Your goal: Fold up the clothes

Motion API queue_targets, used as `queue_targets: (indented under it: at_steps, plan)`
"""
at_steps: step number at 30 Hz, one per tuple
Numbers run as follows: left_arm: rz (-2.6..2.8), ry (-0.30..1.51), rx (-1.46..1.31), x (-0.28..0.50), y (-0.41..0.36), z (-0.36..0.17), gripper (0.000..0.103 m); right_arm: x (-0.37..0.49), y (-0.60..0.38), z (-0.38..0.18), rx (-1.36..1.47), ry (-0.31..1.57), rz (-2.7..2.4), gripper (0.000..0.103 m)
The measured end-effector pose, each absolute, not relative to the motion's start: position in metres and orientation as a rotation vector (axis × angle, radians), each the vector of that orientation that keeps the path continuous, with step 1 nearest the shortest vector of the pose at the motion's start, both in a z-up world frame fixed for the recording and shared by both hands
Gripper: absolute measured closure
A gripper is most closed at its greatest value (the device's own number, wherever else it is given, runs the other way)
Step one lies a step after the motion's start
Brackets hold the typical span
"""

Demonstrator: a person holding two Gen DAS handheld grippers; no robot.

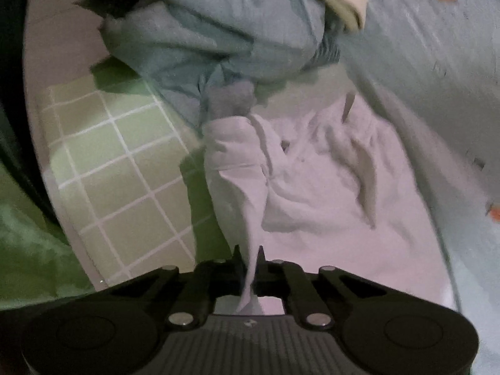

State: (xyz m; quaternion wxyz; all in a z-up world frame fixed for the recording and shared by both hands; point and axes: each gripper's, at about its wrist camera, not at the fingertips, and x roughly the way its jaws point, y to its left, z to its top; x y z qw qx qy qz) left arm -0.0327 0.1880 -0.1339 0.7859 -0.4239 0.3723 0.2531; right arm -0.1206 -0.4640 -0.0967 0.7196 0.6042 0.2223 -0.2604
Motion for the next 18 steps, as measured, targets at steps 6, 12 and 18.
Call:
queue_targets:
  at_steps: [6, 12, 18]
  plan:
    - [0.570, 0.687, -0.862, -0.065, 0.166, -0.076, 0.100, -0.170, -0.486, -0.051, 1.348, 0.427, -0.548, 0.103]
    - [0.650, 0.622, -0.805, -0.106, 0.153, -0.013, 0.100, -0.229, -0.543, 0.018, 1.259, 0.242, -0.559, 0.103]
    - [0.685, 0.635, -0.680, -0.098, 0.142, 0.001, 0.100, -0.189, -0.562, 0.019, 1.082, 0.380, -0.460, 0.103]
